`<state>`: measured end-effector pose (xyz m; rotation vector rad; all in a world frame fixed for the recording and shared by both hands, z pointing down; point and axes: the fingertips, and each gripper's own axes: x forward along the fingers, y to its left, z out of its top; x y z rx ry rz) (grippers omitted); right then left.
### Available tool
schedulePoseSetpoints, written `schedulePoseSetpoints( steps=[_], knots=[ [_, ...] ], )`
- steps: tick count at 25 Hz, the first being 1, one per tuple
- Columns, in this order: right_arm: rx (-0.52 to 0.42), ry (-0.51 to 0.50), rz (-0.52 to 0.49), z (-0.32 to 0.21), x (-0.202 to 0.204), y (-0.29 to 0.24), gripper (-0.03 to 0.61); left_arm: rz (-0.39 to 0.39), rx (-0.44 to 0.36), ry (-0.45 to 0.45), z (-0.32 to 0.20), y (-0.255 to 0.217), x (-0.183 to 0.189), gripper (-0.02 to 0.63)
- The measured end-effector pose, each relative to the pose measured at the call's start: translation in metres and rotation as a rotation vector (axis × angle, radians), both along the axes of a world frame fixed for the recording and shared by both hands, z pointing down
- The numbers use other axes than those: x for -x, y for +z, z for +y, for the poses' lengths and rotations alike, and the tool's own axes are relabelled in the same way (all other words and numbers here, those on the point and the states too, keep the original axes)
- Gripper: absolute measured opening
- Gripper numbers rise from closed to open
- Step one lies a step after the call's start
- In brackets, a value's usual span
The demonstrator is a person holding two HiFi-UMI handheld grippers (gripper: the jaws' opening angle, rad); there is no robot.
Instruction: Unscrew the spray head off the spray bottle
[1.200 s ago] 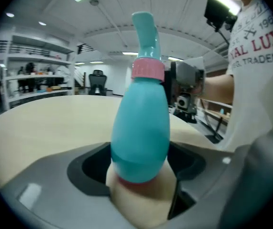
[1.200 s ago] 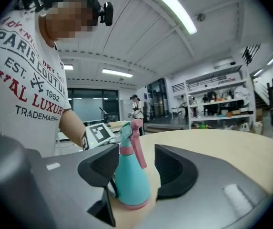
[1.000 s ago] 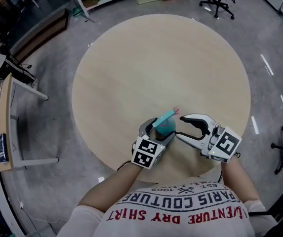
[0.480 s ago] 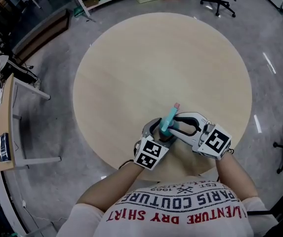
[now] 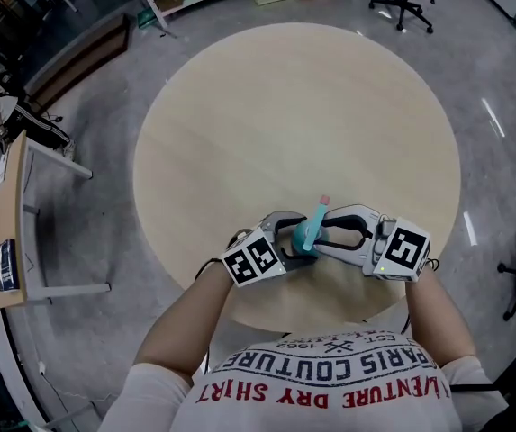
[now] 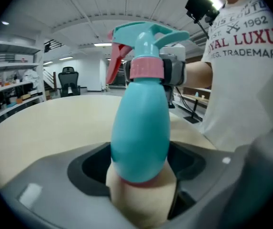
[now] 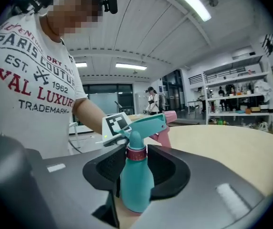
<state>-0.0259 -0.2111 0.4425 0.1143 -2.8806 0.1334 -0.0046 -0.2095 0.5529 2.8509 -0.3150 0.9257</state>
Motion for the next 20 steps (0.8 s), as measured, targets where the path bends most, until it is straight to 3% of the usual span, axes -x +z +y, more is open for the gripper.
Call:
schedulePoseSetpoints(
  steps=[2, 4, 8, 11, 13, 16, 18, 20],
  knots=[
    [0.002, 0.073, -0.026, -0.001, -0.001, -0.001, 0.187, 0.026, 0.002, -0.13, -0.006, 0.0, 0.001, 0.364],
    [-0.019, 0.153, -0.033, -0.003, -0.003, 0.0, 0.198, 0.047, -0.006, -0.277, -0.013, 0.001, 0.001, 0.364],
    [-0.066, 0.334, -0.003, -0.017, -0.008, 0.005, 0.171, 0.033, -0.011, -0.542, -0.023, 0.002, -0.003, 0.364],
    [-0.08, 0.395, 0.007, -0.02, -0.008, 0.005, 0.138, 0.009, 0.011, -0.662, -0.024, 0.002, -0.005, 0.364],
    [-0.084, 0.395, 0.009, -0.019, -0.008, 0.005, 0.135, 0.002, 0.014, -0.673, -0.025, 0.001, -0.006, 0.364],
    [-0.079, 0.344, 0.014, -0.015, -0.01, 0.006, 0.133, 0.009, 0.004, -0.583, -0.02, 0.003, -0.008, 0.364],
    [-0.07, 0.27, 0.012, -0.01, -0.009, 0.007, 0.132, 0.02, -0.004, -0.452, -0.014, 0.003, -0.01, 0.364],
    [-0.041, 0.15, 0.006, -0.001, -0.009, 0.007, 0.131, 0.027, -0.005, -0.258, -0.004, 0.003, -0.012, 0.364]
  ],
)
